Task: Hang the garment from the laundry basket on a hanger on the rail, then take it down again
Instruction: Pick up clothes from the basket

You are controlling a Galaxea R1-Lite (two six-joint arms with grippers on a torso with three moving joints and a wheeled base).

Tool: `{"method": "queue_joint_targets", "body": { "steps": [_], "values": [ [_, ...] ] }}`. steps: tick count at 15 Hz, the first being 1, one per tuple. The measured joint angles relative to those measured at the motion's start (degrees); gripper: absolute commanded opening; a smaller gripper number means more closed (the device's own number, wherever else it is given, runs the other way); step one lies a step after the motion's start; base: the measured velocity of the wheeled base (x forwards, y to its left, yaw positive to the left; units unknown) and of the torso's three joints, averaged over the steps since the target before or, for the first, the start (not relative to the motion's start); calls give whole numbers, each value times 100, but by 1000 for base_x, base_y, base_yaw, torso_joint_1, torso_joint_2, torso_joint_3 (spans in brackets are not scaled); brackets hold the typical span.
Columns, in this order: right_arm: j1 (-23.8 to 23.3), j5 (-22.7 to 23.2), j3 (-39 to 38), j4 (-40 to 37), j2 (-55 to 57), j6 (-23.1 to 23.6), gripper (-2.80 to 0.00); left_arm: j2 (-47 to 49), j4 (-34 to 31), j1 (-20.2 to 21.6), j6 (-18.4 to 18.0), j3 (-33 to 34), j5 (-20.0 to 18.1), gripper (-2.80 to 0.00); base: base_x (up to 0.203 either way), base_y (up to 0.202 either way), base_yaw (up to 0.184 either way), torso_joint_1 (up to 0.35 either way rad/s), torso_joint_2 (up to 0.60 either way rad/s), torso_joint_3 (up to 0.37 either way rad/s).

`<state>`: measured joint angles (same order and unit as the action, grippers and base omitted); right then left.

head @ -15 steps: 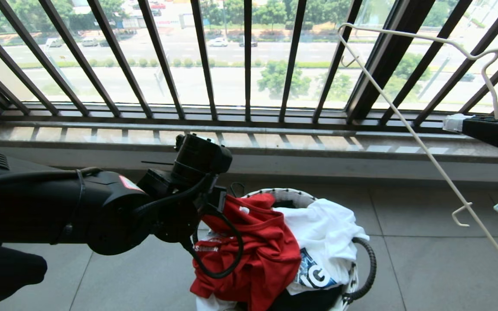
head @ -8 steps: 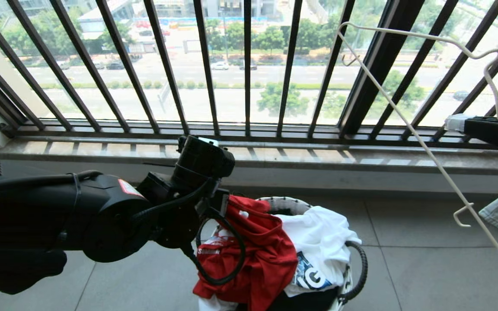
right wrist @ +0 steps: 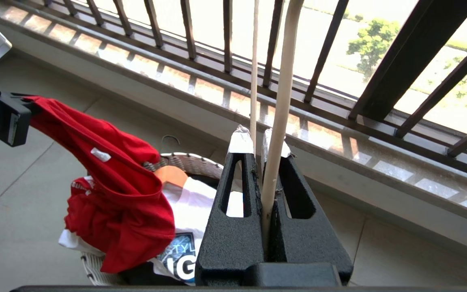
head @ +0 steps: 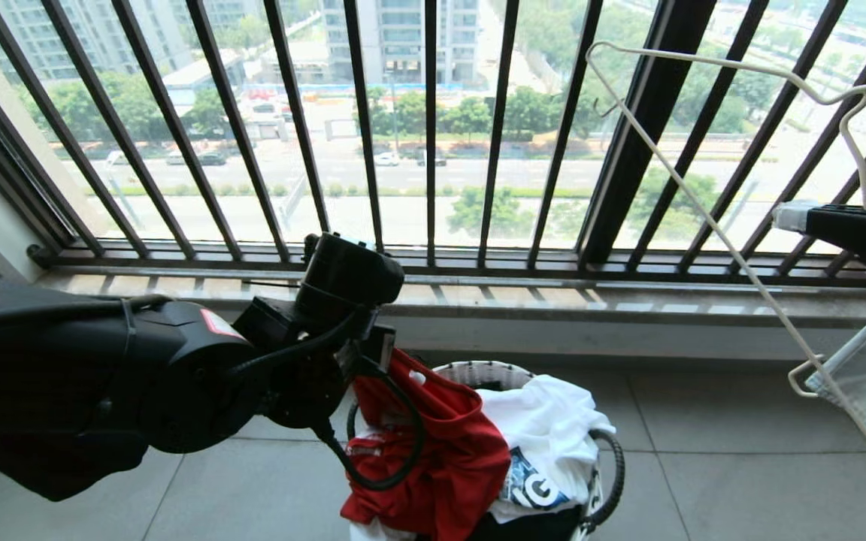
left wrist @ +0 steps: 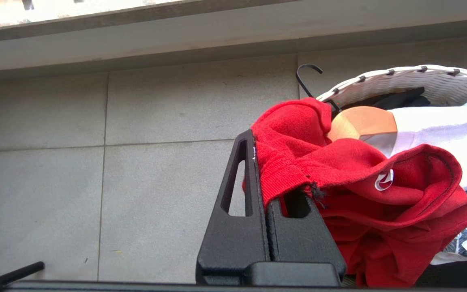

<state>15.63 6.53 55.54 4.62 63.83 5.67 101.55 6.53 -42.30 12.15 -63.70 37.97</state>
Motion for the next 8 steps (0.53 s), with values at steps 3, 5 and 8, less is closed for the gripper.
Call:
{"method": "queue_joint_targets", "body": {
  "steps": [3, 5, 8],
  "values": [
    [0, 0, -9, -7, 2, 0, -280, -4, 8, -2, -6, 13, 20, -280, 0, 0, 0, -2, 0, 200],
    [0, -1, -9, -5, 4, 0, -280, -22, 10, -4, -9, 60, 17, -280, 0, 0, 0, 0, 5, 200],
    [0, 0, -9, -7, 20, 0, -280, -43, 10, -11, -20, 94, 12, -280, 0, 0, 0, 2, 1, 206]
  ]
}}
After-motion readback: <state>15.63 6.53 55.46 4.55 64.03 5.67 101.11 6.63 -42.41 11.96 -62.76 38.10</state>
